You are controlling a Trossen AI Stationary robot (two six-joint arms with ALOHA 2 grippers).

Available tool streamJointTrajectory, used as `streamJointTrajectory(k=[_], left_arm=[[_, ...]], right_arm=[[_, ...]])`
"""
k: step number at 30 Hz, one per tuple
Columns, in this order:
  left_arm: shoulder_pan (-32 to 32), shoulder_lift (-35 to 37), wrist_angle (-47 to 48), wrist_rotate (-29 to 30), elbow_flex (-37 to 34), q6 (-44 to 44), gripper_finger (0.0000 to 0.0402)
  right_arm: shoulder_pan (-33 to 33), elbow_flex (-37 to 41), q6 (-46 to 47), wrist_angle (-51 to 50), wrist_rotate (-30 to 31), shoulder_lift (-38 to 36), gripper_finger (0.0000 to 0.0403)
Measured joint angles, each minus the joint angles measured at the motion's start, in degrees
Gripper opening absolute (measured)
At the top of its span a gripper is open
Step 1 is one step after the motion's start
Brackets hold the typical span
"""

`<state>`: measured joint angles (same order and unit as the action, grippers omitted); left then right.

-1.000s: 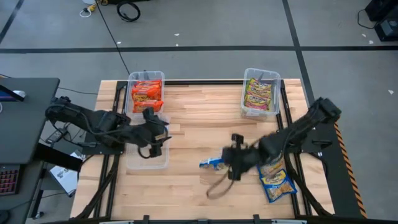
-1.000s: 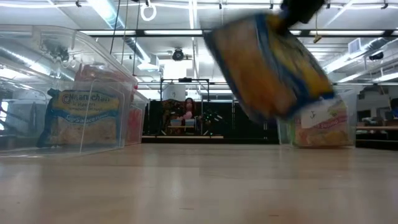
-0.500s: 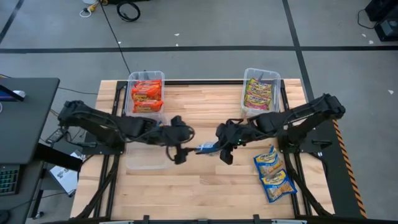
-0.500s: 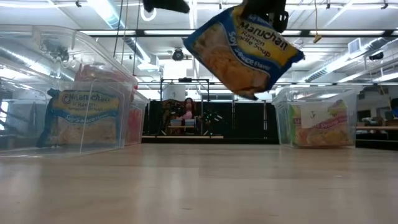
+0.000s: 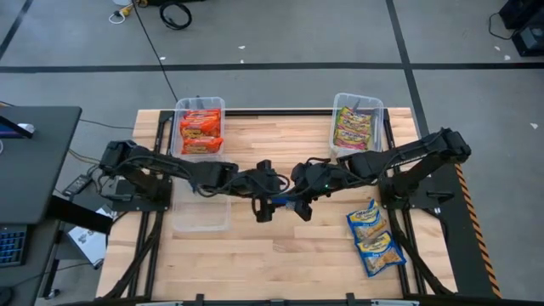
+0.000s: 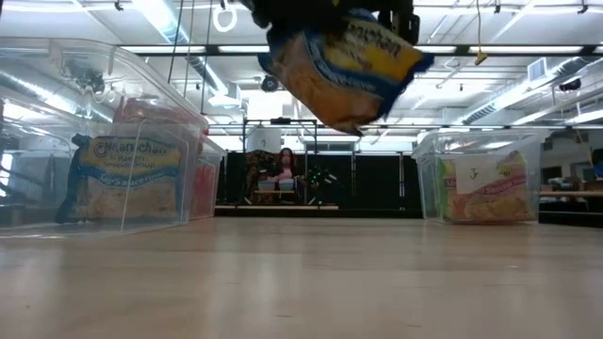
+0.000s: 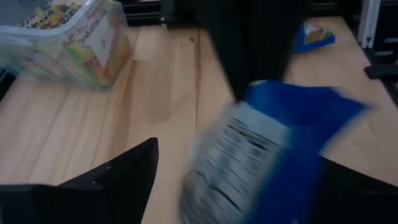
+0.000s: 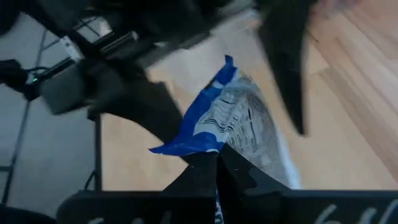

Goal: Sort Maruchan noodles
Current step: Put the blue noodle pack into the bottom transparent bin

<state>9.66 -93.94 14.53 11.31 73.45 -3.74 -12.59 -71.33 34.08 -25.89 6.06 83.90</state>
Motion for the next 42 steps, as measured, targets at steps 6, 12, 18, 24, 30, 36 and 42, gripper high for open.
streamJointTrajectory(k=[6,12,18,24,30,36,42], left_arm=[[-1.7,-0.9,-2.5,-2.6,0.0,3.4,0.0289],[-1.8,-0.1,-1.5,-2.7,0.0,8.9,0.0183],[-1.9,6.8,9.7,-2.6,0.0,4.6,0.0054],[-1.3,18.6,23.2,-0.6,0.0,-3.5,0.0053],[3.1,29.8,35.8,6.4,0.0,-13.9,0.0057],[9.9,35.8,49.0,13.3,-1.7,-27.7,0.0052],[13.0,43.2,40.8,18.2,-16.2,-34.8,0.0053]], right_arm=[[0.6,0.0,-1.2,3.0,-0.6,0.1,0.0003],[0.8,0.1,-3.4,5.6,1.1,-0.5,0.0023],[0.6,0.0,-6.4,6.7,2.2,-5.1,0.0092],[0.6,0.0,-11.3,6.4,5.1,-10.6,0.0136],[0.6,0.0,-11.6,4.8,7.8,-12.3,0.0139],[0.6,0.0,-9.9,3.4,7.8,-10.9,0.0139],[0.2,0.1,-8.9,2.6,7.7,-9.7,0.0139]])
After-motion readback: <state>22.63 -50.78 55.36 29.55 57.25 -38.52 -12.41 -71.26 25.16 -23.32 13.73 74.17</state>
